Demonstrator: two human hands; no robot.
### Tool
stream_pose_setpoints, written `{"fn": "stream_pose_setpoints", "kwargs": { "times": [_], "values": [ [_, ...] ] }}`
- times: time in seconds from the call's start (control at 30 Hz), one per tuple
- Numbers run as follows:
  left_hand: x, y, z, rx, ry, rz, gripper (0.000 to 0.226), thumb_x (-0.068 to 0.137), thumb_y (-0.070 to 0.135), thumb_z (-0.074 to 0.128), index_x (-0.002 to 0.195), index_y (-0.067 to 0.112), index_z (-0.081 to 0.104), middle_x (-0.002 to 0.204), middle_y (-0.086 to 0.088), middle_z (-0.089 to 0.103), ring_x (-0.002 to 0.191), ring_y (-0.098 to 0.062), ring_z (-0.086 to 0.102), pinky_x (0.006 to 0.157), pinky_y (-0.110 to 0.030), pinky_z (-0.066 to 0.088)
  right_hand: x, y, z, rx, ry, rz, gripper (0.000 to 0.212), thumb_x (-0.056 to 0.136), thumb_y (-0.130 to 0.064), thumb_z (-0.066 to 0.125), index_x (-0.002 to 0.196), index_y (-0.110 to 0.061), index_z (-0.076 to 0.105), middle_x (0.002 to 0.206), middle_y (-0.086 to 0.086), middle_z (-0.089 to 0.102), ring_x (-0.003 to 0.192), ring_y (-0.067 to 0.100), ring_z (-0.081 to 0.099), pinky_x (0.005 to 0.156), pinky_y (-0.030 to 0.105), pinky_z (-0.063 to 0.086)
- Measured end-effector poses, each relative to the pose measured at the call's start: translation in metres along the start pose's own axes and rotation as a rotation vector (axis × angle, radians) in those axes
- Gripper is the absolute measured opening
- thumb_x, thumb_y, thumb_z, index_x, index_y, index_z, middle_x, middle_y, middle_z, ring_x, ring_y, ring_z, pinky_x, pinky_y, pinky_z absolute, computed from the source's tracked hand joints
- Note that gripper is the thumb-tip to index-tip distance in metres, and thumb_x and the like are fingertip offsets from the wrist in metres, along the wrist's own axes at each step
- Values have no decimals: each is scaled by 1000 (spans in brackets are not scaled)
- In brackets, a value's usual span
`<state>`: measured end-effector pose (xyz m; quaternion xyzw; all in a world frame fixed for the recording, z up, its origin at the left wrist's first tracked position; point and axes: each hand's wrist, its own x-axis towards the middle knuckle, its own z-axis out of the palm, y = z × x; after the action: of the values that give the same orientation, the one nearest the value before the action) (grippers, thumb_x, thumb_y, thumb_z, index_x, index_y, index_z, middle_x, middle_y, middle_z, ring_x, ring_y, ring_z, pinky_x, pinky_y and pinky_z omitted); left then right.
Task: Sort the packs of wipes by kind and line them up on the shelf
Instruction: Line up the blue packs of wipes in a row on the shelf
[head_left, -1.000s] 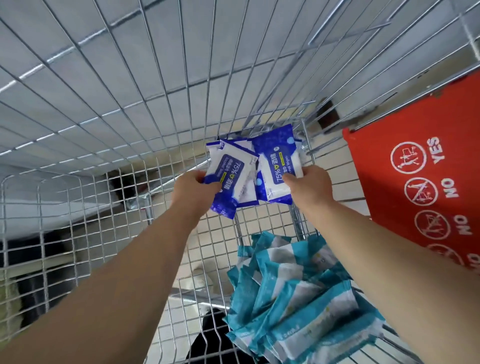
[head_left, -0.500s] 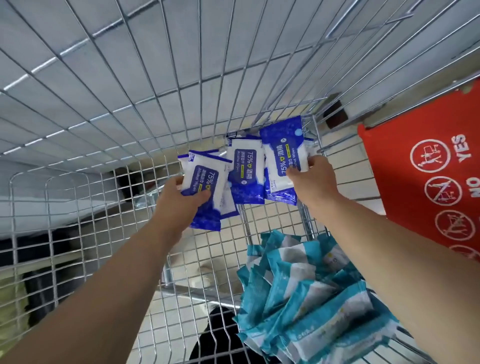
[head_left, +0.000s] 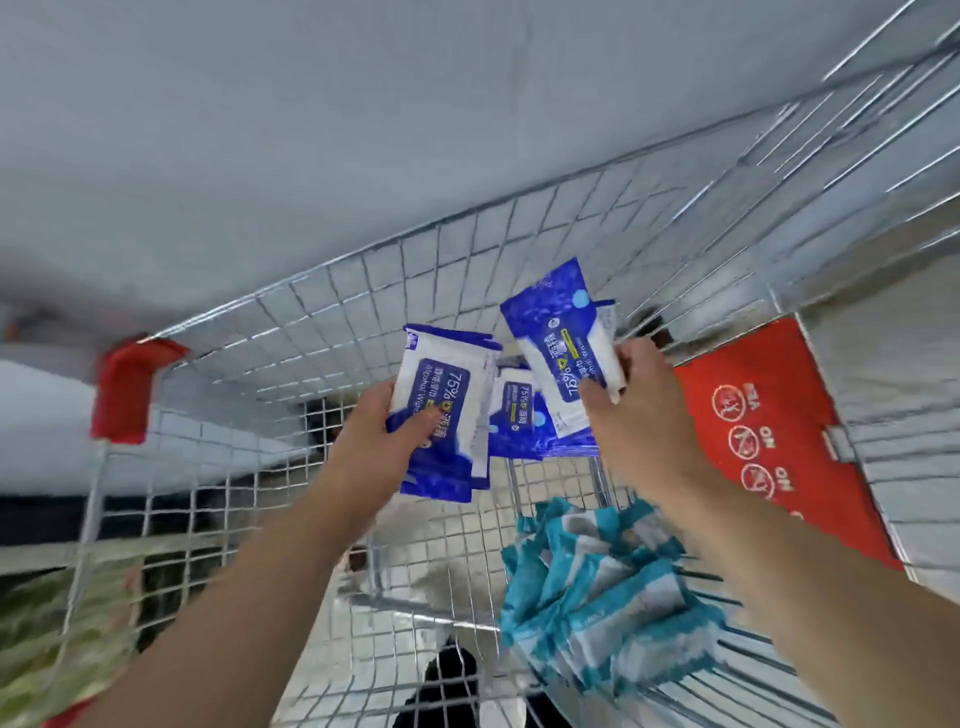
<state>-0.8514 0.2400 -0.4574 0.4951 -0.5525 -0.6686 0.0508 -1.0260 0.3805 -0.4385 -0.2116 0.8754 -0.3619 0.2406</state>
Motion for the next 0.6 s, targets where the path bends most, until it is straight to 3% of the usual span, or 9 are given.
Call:
{"fn": "stream_pose_setpoints", "kwargs": {
  "times": [0.07,0.2,0.37,0.43,0.5,0.6],
  "values": [
    [-36,21,-15,-23,40,45,19,93,19,60,108,31,59,97,7,74,83,-12,72,64,-23,55,-21,-34,-17,7,-19,-81,17,91,-17,56,106,-16,48,84,-2,57,64,15,52,57,35,43],
    [-124,49,-38,-75,172,102,11,94,22,58,102,29,60,88,4,74,70,-9,72,52,-15,50,-74,-94,-50,-10,-48,-234,22,91,-19,58,110,-14,49,89,-3,59,76,17,58,66,35,47],
    [-242,66,-70,-245,313,152,14,94,20,59,107,23,61,93,-3,76,79,-21,74,61,-28,56,-152,-161,-79,-43,-137,-412,20,92,-23,57,108,-17,46,92,0,62,76,20,61,68,39,51],
    [-286,71,-88,-294,375,184,16,94,21,59,110,21,61,94,-4,75,83,-25,73,72,-37,58,-182,-193,-86,-36,-168,-488,19,91,-22,57,107,-18,46,95,2,64,78,23,63,70,42,53],
    [-329,74,-111,-321,444,206,20,94,24,59,114,23,59,96,-3,75,85,-25,73,82,-46,57,-211,-227,-88,-25,-199,-565,18,90,-21,57,105,-18,46,95,1,64,78,21,63,68,40,53],
    [-390,79,-147,-327,558,282,17,94,26,59,111,28,59,95,1,75,84,-22,73,84,-48,57,-259,-280,-83,-10,-250,-683,17,90,-20,56,103,-18,45,91,-4,62,75,14,62,62,32,50]
  ]
}}
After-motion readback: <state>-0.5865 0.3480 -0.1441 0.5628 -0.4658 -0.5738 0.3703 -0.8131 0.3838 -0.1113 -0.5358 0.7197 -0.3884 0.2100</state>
